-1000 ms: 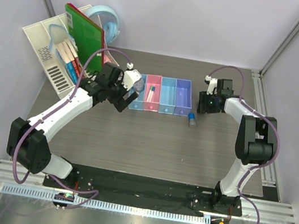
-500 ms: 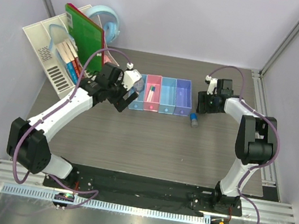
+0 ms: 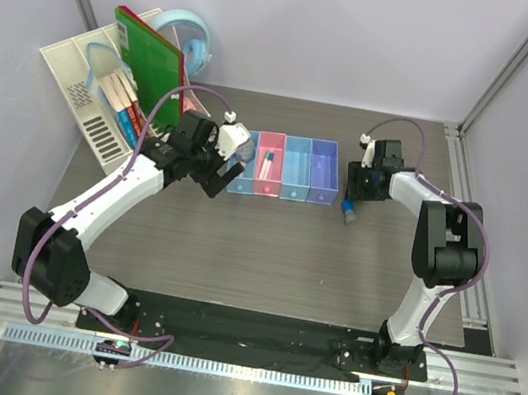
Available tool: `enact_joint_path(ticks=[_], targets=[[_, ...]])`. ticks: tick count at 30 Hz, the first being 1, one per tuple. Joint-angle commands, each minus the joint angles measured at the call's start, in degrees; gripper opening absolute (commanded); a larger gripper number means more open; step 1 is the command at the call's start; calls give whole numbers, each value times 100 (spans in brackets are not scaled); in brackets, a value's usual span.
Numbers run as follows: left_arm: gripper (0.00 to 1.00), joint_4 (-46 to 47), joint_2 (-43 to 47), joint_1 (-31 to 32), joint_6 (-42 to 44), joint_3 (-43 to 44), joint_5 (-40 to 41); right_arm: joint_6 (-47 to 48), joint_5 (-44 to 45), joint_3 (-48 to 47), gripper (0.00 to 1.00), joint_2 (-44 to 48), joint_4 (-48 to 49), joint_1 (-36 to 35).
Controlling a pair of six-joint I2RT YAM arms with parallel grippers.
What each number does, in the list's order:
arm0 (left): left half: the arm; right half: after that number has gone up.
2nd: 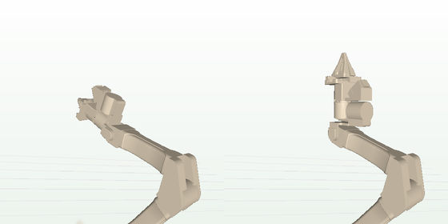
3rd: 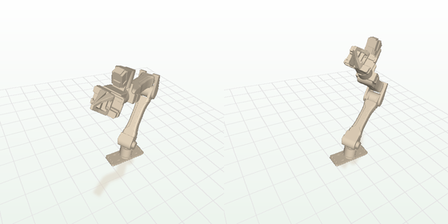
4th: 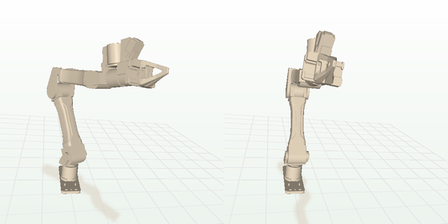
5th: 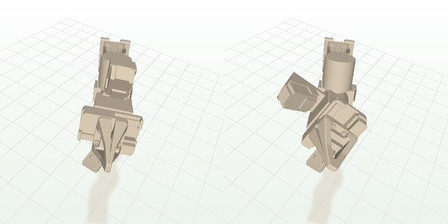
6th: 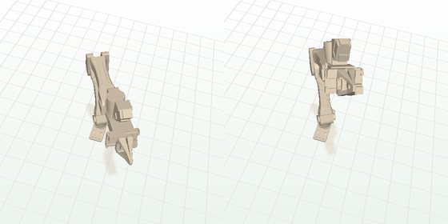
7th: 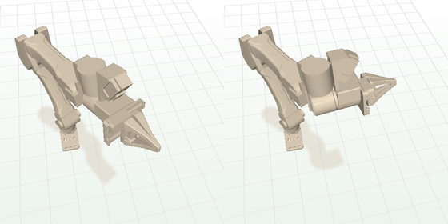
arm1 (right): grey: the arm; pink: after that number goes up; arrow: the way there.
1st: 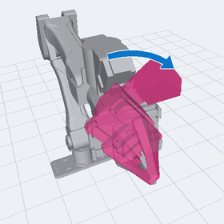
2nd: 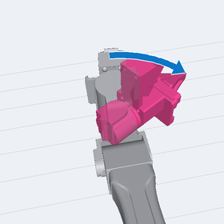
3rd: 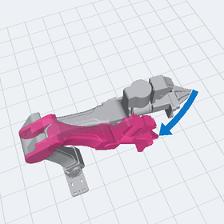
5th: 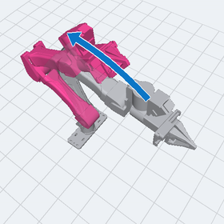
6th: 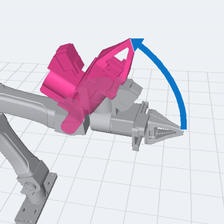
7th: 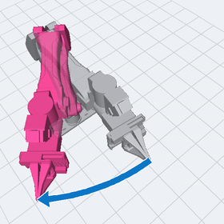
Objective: Sort the stationery into containers
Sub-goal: Pick up the stationery from the center of the board.
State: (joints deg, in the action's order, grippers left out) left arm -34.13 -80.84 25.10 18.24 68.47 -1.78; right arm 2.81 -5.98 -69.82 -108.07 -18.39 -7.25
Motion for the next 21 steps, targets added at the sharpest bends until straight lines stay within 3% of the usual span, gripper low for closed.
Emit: enact_joint_path(ticks=[1,21], targets=[[100,108,147,-23,48,35,-94,-140,386,-137,57,-21,204,-58],[100,126,130,-23,57,44,-138,-272,571,-277,59,-30,231,-66]])
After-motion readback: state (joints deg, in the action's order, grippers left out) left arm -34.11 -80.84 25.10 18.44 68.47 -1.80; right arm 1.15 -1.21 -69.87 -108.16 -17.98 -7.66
